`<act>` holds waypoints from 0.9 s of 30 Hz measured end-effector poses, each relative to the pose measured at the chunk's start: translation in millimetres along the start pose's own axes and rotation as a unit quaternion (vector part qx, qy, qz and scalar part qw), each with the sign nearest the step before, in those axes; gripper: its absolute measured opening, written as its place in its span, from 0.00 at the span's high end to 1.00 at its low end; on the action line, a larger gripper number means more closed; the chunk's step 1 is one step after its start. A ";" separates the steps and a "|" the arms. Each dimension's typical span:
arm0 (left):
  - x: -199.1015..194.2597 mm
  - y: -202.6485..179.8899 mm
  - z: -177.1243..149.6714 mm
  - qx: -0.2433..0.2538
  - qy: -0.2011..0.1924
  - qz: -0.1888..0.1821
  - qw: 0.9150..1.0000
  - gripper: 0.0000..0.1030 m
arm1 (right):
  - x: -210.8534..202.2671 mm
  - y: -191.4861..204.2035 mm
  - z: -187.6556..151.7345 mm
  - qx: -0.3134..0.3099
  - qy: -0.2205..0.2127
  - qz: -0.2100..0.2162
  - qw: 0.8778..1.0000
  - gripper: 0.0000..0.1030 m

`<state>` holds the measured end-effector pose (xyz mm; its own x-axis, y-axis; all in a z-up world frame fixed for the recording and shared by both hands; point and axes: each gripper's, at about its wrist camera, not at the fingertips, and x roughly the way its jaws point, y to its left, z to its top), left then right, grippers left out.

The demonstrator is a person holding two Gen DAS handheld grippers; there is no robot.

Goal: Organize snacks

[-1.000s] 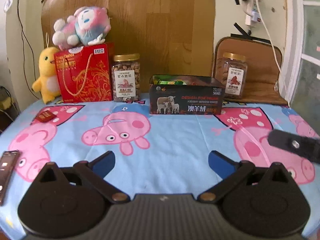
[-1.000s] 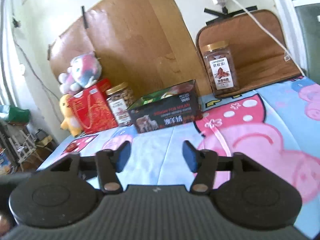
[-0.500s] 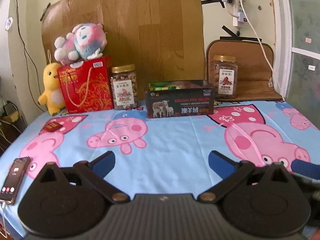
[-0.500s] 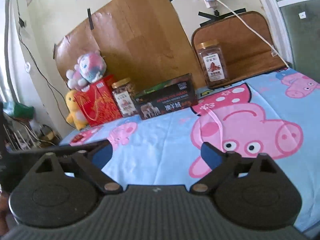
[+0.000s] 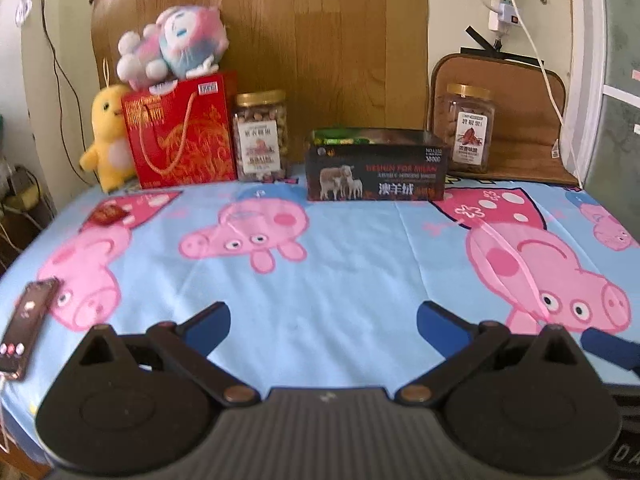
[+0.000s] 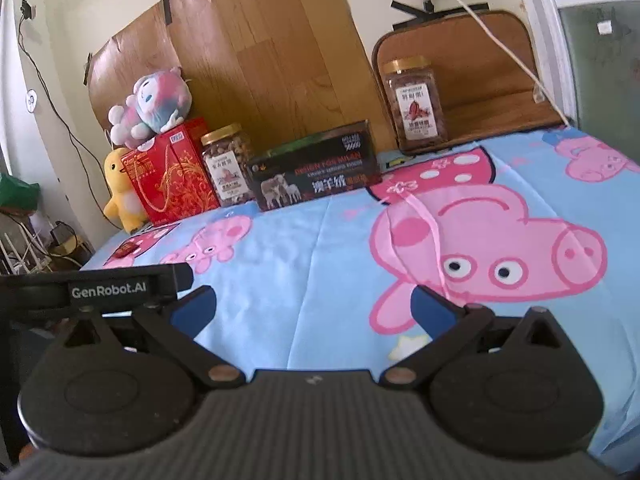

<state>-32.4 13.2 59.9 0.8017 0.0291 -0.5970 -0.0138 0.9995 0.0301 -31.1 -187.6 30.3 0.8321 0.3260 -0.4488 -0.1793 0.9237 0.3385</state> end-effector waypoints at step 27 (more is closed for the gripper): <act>2.5 -6.6 -4.4 0.012 0.017 0.009 1.000 0.00 | -9.8 -6.2 -0.1 0.007 -0.011 -0.032 0.999 0.00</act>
<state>-32.9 6.7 54.7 0.7812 0.0489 -0.6224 -0.0147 0.9981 0.0599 -38.2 -196.5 32.5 0.8533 0.2613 -0.4512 -0.1179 0.9396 0.3212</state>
